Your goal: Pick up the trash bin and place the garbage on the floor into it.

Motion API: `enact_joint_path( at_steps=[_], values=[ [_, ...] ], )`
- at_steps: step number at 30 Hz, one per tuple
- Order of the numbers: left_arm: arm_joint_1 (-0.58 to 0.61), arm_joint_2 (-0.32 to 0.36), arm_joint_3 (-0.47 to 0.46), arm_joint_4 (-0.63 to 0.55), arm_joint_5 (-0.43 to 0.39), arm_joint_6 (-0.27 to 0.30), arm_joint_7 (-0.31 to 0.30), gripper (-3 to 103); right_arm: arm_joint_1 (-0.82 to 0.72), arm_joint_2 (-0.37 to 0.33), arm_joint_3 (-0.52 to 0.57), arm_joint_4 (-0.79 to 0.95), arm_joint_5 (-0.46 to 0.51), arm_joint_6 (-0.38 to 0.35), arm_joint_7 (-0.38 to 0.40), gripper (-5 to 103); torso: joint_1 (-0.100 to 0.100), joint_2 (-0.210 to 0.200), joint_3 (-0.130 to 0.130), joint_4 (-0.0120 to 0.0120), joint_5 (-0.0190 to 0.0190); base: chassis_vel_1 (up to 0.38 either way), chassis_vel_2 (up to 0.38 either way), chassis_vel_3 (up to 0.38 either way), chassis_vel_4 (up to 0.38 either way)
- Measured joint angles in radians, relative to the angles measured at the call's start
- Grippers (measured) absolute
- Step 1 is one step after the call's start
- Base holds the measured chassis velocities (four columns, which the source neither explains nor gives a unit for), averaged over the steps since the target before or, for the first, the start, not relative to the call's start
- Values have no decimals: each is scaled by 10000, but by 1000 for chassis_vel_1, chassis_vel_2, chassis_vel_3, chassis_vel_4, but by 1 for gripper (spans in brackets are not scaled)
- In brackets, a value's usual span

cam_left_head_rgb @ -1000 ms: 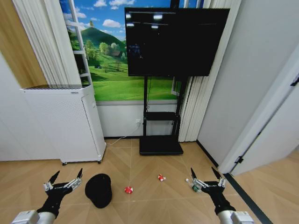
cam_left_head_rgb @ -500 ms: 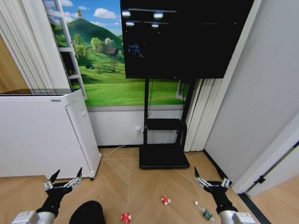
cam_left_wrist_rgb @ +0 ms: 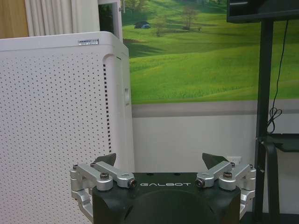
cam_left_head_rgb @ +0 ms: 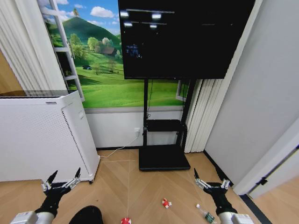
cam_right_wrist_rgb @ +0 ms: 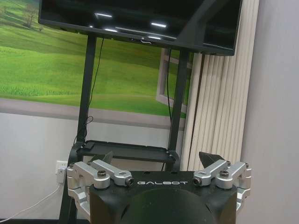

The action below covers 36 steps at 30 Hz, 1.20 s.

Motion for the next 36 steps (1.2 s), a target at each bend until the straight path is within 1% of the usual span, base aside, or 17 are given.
enact_joint_path(
  at_steps=[4,6,7,10,19,20,24,26,29,30,33,34,36],
  values=[
    [-13,10,-19,106,104,0,8,100,-4,34,21,-17,-20,29,-8,100,-94,-239,-141,0,0,0,0,0,0],
    [-14,17,-19,127,111,0,10,100,-8,35,38,-16,-20,34,-9,100,-119,-297,-174,-1,-1,0,0,0,0],
    [-16,28,-17,133,120,0,16,101,-9,38,61,-17,-19,56,-9,100,-152,-369,-215,0,-1,0,0,0,0],
    [-16,40,-9,132,120,0,27,100,-7,55,81,-42,-18,96,-5,100,-204,-488,-288,-1,0,0,0,0,0],
    [15,14,-9,195,125,-10,78,100,2,74,31,-52,-25,117,1,100,-390,-941,-551,0,0,0,0,0,0],
    [15,14,-9,195,125,-10,78,100,2,74,31,-52,-25,117,1,100,-390,-941,-551,0,0,0,0,0,0],
    [-10,41,48,249,136,-16,96,97,56,66,33,-107,10,115,12,100,-484,-1172,-689,-1,0,0,0,0,0],
    [-10,41,52,258,136,-15,96,97,62,60,33,-117,17,114,13,100,-493,-1194,-702,-1,0,0,0,0,0],
    [-5,23,87,373,148,-36,117,99,91,21,45,-143,82,79,14,100,-576,-1388,-813,0,0,0,0,0,0],
    [-5,23,87,373,148,-36,117,99,91,21,45,-143,82,79,14,100,-576,-1388,-813,0,0,0,0,0,0],
    [-21,22,134,427,151,-46,124,100,76,6,88,-142,134,68,17,100,-646,-1555,-908,0,0,0,0,0,0],
    [-30,26,147,446,150,-46,127,103,72,10,94,-143,137,68,17,100,-670,-1606,-935,0,0,0,0,0,0],
    [-38,30,154,467,150,-46,128,103,72,18,95,-147,138,67,18,100,-689,-1647,-956,0,0,0,0,0,0]
  ],
)
